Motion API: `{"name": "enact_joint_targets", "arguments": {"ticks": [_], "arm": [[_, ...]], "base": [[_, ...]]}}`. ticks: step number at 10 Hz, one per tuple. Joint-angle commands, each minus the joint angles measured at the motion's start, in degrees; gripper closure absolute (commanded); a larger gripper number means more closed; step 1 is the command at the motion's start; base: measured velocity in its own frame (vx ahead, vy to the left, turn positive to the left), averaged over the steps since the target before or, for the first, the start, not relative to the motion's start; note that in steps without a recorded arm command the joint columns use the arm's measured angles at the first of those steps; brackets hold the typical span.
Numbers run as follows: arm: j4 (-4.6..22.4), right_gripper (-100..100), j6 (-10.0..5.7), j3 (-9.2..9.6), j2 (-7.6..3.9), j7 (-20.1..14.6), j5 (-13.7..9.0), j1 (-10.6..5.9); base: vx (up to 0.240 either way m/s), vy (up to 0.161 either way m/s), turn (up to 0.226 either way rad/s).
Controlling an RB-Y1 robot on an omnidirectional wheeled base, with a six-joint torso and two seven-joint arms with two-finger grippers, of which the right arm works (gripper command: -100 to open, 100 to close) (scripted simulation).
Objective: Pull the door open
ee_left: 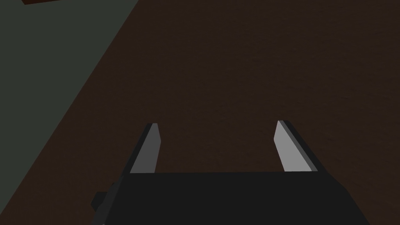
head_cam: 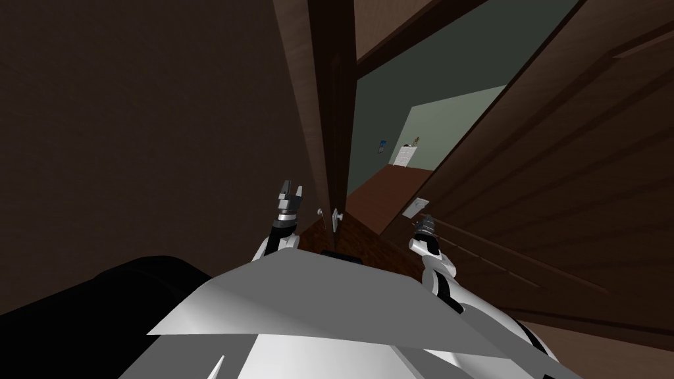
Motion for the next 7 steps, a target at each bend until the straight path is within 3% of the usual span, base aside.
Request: {"name": "enact_joint_targets", "arguments": {"ticks": [1,7], "arm": [[0.0,-100,-0.01,0.0,0.0,0.0,0.0,-0.01],[0.1,-100,-0.01,-0.58,-0.12,0.3,-0.2,0.07]], "base": [[0.002,0.0,0.013],[0.002,0.004,0.01]]}}
